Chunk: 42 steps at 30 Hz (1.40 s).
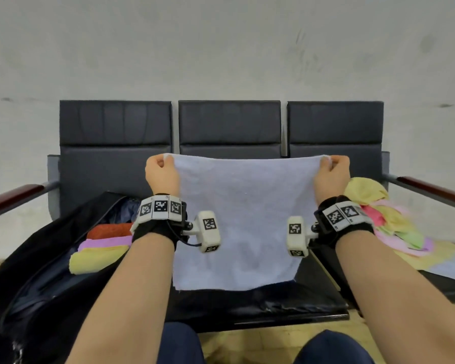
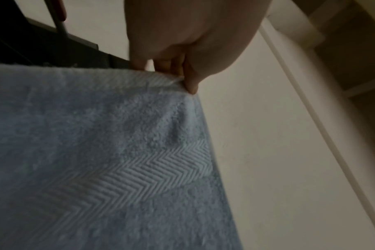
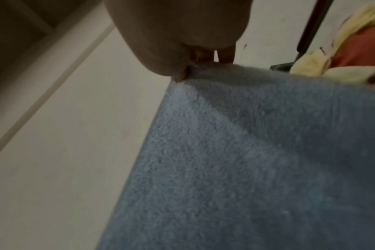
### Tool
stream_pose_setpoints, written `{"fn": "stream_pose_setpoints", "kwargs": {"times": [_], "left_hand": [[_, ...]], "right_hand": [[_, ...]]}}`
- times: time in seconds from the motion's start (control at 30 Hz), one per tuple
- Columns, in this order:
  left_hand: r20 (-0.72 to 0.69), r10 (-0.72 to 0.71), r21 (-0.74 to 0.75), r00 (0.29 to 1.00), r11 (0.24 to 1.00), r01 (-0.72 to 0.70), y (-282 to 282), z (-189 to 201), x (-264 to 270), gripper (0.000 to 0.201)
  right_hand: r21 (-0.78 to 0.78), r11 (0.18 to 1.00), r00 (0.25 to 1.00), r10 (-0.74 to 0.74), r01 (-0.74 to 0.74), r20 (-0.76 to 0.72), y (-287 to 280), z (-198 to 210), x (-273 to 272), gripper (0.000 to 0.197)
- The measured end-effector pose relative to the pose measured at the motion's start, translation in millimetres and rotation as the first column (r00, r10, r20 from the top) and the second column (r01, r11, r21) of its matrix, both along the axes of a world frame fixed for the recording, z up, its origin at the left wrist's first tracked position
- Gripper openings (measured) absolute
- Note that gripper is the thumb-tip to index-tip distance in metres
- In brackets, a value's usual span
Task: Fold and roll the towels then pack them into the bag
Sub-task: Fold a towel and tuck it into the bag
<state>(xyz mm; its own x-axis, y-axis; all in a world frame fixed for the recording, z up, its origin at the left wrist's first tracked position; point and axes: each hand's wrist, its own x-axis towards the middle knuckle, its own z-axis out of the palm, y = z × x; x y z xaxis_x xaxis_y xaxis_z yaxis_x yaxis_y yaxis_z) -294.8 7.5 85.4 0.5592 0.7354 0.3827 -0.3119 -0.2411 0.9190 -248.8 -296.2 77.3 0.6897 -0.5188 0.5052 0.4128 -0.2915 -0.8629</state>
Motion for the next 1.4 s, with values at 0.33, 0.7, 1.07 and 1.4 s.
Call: {"fn": "stream_pose_setpoints", "kwargs": {"times": [0.33,0.7,1.07,1.4], "left_hand": [[-0.024,-0.011,0.099,1.000,0.995,0.014,-3,2,-3,0.028],[-0.208,-0.313,-0.017,0.927,0.948,0.317,-42,-2,10,0.013],[-0.195,-0.576,-0.001,0.794,0.809,0.587,-110,-12,20,0.005],[-0.124,-0.657,0.032,0.744,0.747,0.665,-115,-14,17,0.015]], "right_hand": [[0.065,0.997,0.999,-0.030,0.032,-0.037,-15,12,-16,0.026],[0.095,0.957,0.915,0.289,-0.273,-0.281,16,8,-15,0.011],[0.131,0.863,0.820,0.505,-0.489,-0.270,59,5,-37,0.008],[0.203,0.767,0.733,0.641,-0.609,-0.227,52,5,-40,0.016]]}}
